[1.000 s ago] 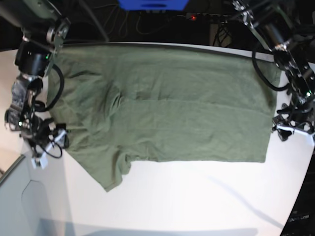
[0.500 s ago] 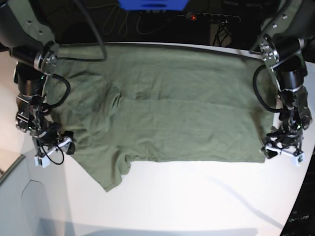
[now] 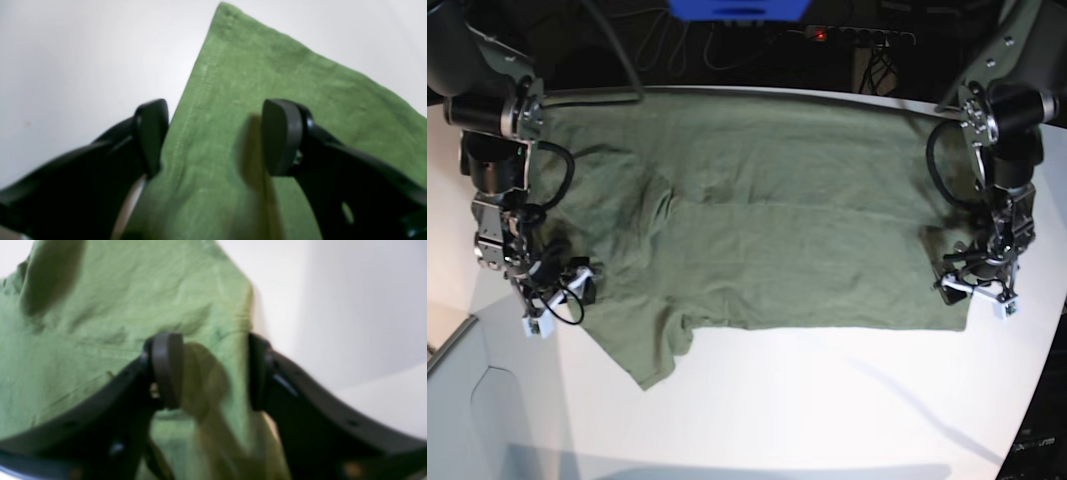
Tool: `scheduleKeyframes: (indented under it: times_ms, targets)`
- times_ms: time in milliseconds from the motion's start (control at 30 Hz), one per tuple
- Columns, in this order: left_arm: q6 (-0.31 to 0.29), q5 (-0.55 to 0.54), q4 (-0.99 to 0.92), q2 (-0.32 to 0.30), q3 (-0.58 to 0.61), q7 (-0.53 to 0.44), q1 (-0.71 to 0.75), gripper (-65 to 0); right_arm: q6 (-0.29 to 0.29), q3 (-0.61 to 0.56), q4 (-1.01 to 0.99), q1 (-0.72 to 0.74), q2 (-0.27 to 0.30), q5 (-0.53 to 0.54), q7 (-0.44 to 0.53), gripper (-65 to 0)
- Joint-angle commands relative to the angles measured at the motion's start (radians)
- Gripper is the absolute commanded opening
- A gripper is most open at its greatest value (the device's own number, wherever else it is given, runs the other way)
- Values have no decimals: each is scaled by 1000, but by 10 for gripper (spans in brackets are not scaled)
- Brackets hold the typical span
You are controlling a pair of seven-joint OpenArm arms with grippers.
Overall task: Layout the t-shirt on the table in an organized manner, then fold the t-shirt properly
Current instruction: 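Release the edge and move both grippers along the shirt's sides, then grasp the shirt sides with both grippers and fold them toward the collar edge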
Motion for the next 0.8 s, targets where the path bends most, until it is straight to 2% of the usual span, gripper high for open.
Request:
scheduleKeyframes:
  times_ms: [0, 67, 167, 233, 267, 367, 433, 567, 633, 767]
  targets:
    - [26, -5, 2, -14, 2, 4, -23, -227, 2, -9, 4, 13, 5, -4, -24, -414]
    - [78, -5, -20, -22, 4, 4, -21, -228, 2, -23, 2, 13, 5, -4, -27, -473]
    - [87, -5, -60, -30, 4, 4, -23, -238, 2, -43, 2, 11, 5, -4, -30, -560]
    - [87, -4, -70, -28, 19, 4, -24, -302, 2, -44, 2, 11, 5, -4, -30, -624]
    - [87, -5, -70, -27, 42, 4, -24, -359, 2, -44, 2, 11, 5, -4, -31, -650]
    - [92, -13, -72, -25, 93, 4, -24, -514, 2, -44, 2, 11, 5, -4, -31, -650]
    - [95, -13, -75, -24, 101, 4, -26, -585, 2, -44, 8, -7, 6, -4, -31, -650]
    - [88, -13, -77, -24, 102, 4, -26, -605, 2, -44, 8, -21, 6, -4, -28, -650]
    - [87, -15, -70, -24, 102, 4, -26, -650, 2, -44, 8, -23, 6, -4, -28, -650]
    - [69, -16, 23, -4, 98, 9, -15, -650, 5, -38, 8, -27, 6, -4, -27, -650]
